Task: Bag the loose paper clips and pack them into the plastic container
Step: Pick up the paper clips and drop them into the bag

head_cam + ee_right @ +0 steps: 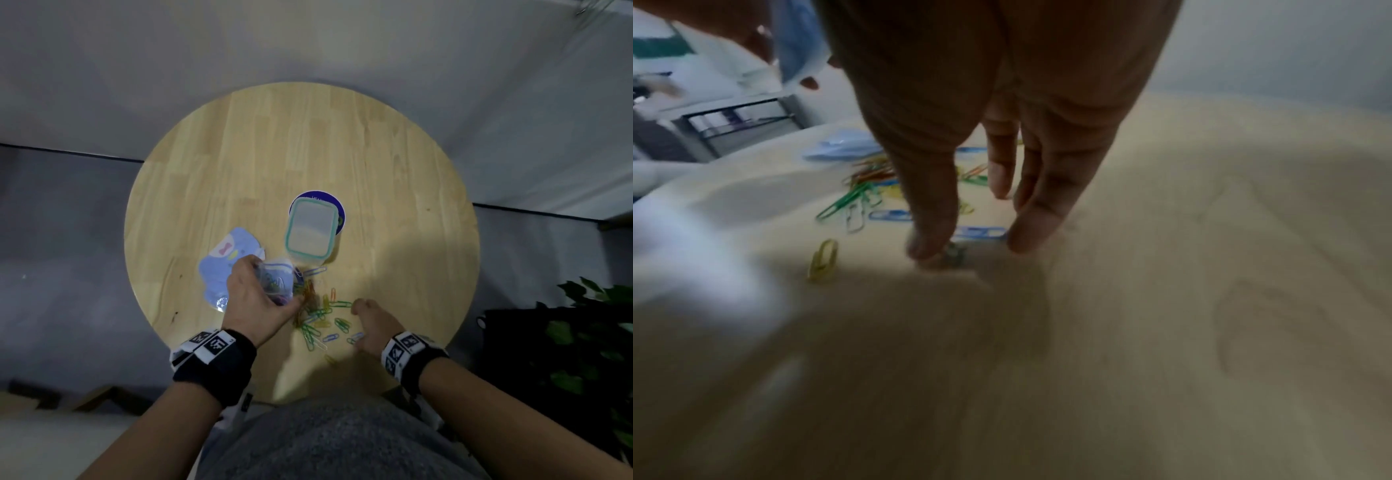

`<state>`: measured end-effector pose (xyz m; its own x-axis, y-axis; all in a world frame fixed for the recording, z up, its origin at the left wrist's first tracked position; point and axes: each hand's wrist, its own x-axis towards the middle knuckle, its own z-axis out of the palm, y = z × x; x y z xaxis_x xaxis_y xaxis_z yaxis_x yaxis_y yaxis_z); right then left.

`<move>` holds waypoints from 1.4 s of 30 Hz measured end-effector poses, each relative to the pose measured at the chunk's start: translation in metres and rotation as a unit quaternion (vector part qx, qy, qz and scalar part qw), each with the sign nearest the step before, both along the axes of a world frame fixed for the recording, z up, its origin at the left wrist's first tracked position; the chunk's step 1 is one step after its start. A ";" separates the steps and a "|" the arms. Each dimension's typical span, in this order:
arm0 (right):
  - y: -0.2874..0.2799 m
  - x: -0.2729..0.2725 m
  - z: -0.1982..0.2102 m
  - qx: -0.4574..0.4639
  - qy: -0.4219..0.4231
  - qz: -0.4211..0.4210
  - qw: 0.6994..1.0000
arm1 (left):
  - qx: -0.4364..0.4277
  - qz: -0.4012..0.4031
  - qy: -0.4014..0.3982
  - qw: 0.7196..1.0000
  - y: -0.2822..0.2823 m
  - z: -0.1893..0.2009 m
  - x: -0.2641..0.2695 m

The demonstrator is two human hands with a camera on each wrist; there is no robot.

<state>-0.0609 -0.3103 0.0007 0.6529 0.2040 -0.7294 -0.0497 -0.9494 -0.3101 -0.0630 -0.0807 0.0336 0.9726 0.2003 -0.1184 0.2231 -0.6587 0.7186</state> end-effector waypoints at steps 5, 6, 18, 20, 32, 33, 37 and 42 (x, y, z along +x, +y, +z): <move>0.014 0.007 -0.008 0.042 -0.065 -0.020 0.997 | 0.015 -0.015 0.002 1.000 0.003 -0.005 -0.008; 0.017 0.012 -0.010 0.052 -0.073 -0.026 0.996 | 0.018 -0.017 0.005 1.000 0.003 -0.005 -0.009; 0.035 0.067 -0.021 -0.017 -0.191 0.113 0.975 | 0.049 -0.034 -0.013 0.998 0.012 -0.001 -0.017; 0.033 0.066 -0.023 -0.016 -0.184 0.126 0.975 | 0.052 -0.030 -0.011 0.998 0.013 -0.002 -0.020; 0.033 0.053 -0.027 0.047 -0.180 0.146 0.972 | 0.043 -0.042 0.008 0.998 0.008 -0.010 -0.031; 0.032 0.053 -0.025 0.042 -0.185 0.142 0.972 | 0.040 -0.044 0.010 0.998 0.007 -0.010 -0.031; 0.027 0.047 -0.021 0.032 -0.167 0.165 0.972 | 0.030 -0.049 0.004 0.998 0.005 -0.011 -0.031; 0.032 0.038 -0.022 0.001 -0.152 0.188 0.970 | 0.029 -0.057 -0.010 0.998 0.002 -0.009 -0.030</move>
<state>-0.0231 -0.2786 -0.0209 0.7173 0.4702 -0.5141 0.3934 -0.8824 -0.2582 -0.0928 -0.0785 0.0248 0.9915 0.0942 -0.0899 0.1302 -0.7201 0.6815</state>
